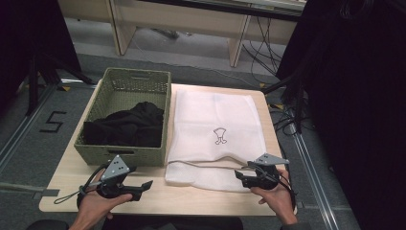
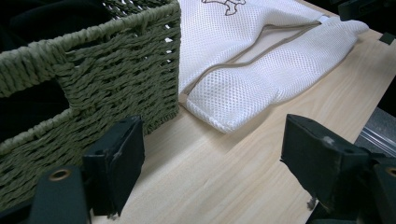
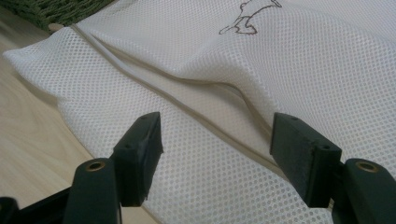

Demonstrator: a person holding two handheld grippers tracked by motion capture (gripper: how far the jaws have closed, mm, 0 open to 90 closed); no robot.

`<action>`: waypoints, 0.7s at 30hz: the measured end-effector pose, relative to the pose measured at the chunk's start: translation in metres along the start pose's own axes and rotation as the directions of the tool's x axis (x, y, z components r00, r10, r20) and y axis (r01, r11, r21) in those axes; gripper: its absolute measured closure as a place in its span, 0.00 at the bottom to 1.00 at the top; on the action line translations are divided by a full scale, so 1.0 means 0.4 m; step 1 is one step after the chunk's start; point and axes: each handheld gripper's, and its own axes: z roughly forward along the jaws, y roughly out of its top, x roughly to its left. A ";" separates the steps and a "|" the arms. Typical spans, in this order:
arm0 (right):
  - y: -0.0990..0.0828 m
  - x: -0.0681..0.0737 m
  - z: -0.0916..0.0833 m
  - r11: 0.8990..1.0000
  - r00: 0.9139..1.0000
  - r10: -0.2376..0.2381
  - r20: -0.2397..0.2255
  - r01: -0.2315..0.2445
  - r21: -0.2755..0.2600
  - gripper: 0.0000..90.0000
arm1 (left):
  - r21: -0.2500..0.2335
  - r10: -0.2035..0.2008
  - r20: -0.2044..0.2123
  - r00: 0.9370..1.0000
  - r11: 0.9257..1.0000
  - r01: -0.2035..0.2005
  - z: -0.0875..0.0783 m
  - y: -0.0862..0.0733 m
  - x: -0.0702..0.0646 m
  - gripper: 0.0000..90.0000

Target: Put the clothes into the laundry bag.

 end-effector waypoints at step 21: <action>0.004 0.000 0.013 1.000 1.000 -0.012 -0.014 0.012 -0.011 0.37 | 0.024 0.127 0.179 0.976 0.991 -0.133 0.138 0.064 -0.080 0.38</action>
